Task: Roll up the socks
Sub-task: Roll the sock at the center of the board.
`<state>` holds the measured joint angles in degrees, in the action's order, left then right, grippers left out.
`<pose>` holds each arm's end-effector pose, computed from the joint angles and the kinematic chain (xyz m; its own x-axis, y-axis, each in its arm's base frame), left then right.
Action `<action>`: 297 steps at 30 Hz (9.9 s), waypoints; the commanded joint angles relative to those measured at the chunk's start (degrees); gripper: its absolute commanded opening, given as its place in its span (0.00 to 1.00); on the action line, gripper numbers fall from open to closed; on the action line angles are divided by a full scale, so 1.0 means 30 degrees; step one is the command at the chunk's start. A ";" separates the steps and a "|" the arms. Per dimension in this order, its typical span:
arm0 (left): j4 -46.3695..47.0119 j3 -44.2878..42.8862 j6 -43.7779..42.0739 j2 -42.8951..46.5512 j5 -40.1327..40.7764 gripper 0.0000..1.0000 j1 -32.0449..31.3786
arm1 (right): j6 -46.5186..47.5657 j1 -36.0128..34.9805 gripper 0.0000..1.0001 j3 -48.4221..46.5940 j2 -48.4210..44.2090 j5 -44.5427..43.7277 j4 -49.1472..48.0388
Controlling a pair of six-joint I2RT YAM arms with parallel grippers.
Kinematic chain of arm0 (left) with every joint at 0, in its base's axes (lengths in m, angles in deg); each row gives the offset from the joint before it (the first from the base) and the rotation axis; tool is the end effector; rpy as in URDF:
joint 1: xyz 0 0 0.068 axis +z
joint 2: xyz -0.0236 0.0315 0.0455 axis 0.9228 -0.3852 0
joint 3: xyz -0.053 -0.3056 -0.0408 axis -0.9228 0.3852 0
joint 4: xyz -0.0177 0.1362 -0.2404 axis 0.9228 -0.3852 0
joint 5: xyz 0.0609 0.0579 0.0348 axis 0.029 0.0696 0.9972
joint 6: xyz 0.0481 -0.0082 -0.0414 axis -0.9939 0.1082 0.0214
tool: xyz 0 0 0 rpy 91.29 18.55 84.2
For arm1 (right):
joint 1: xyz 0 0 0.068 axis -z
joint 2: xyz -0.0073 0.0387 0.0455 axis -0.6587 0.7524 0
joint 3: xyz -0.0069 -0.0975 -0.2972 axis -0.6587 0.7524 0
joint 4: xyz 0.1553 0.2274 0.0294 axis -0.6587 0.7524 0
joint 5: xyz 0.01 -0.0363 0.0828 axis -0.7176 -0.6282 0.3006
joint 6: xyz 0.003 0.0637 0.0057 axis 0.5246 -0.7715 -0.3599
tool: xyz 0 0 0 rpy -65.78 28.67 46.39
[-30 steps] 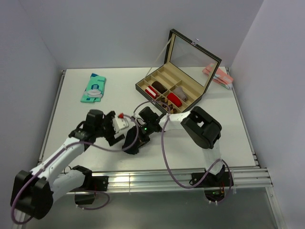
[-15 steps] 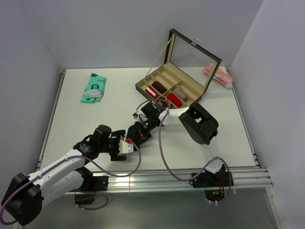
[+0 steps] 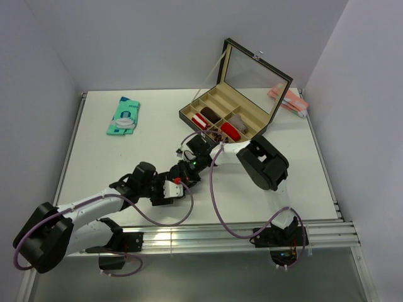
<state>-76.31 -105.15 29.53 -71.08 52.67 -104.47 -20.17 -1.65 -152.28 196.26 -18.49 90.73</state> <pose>0.1482 -0.1343 0.1664 0.1449 0.7344 -0.6631 0.9436 0.0990 0.3158 0.2910 0.3213 0.1213 -0.9236 -0.3817 -0.0353 -0.2470 0.5221 0.8164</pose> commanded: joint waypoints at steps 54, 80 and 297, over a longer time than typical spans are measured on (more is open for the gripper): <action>-2.1983 -1.3999 -0.3545 -1.8475 -0.3602 0.01 0.0978 | -0.2007 -0.8944 0.48 1.3295 -2.1206 -2.6084 -0.3336; -2.0899 -1.5318 -0.1198 -1.9532 -0.3483 0.04 0.1007 | 0.2362 -1.4427 0.57 0.5119 -0.8517 -2.3656 -0.4568; -1.8995 -1.3442 -0.5505 -1.8301 -0.5240 0.15 0.3322 | 0.4969 -1.3284 0.55 0.5883 -1.0600 -2.4067 -0.4012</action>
<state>-139.89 -145.46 17.72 -122.40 22.94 -94.28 -10.82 -40.75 -130.46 162.08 -89.63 77.47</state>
